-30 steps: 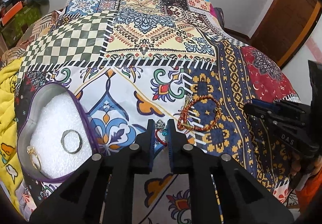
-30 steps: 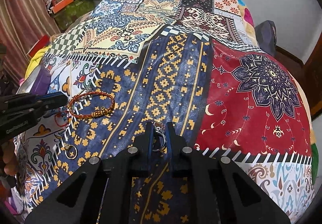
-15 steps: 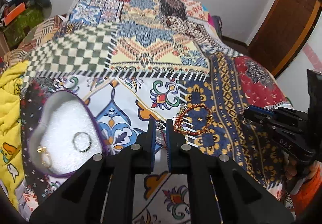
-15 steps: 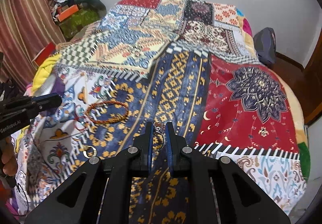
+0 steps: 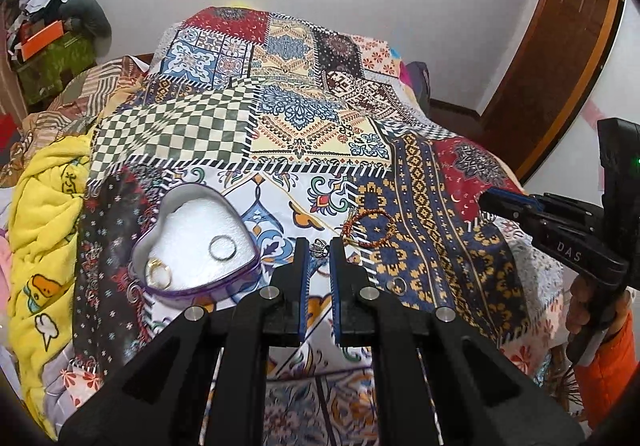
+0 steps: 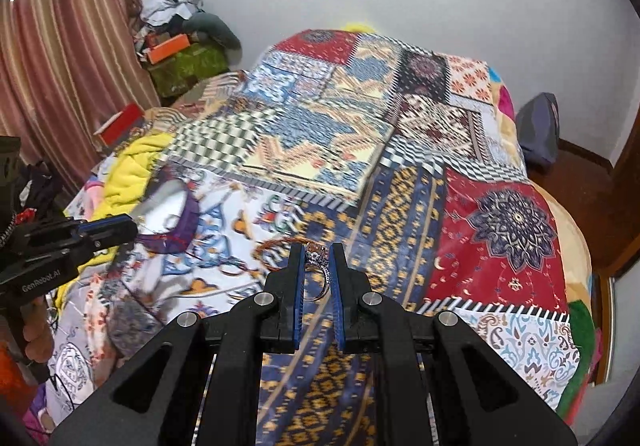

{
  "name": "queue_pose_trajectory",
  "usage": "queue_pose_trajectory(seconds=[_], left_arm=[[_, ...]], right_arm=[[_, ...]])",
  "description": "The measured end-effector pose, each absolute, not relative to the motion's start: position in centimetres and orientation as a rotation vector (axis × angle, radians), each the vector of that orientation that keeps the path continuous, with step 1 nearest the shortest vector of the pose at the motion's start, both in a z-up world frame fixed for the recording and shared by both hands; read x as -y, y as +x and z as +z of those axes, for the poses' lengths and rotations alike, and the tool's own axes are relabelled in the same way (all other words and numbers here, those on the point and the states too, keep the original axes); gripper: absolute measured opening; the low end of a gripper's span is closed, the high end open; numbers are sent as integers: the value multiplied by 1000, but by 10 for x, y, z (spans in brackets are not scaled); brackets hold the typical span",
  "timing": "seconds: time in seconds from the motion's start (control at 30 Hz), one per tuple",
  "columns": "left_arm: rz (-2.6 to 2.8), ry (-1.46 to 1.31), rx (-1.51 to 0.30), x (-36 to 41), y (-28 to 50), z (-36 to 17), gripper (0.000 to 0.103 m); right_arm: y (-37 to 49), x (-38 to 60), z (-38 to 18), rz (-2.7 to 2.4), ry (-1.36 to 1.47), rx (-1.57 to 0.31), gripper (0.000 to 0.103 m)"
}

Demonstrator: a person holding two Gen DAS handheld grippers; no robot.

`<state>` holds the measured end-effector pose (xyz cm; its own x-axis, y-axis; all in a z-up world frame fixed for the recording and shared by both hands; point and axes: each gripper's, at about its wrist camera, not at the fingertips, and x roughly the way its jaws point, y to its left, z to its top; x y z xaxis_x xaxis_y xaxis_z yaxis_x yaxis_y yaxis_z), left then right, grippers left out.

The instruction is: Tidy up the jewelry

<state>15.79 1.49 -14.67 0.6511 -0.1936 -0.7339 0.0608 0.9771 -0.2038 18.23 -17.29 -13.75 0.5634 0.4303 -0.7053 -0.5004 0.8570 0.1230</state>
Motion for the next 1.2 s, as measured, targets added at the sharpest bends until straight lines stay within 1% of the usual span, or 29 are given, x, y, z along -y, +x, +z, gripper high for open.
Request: queue_pose_trajectory(seconds=[0.27, 0.63, 0.93, 1.2], left_arm=[[-114, -206, -809, -42, 130, -131, 8], [-61, -223, -749, -78, 120, -119, 8], [-28, -248, -741, -108, 133, -129, 8], [-38, -269, -769, -120, 150, -150, 8]], right_arm=[[168, 142, -120, 618, -101, -760, 11], [169, 82, -116, 733, -126, -746, 11], [185, 40, -128, 802, -155, -774, 11], [204, 11, -145, 849, -163, -834, 11]])
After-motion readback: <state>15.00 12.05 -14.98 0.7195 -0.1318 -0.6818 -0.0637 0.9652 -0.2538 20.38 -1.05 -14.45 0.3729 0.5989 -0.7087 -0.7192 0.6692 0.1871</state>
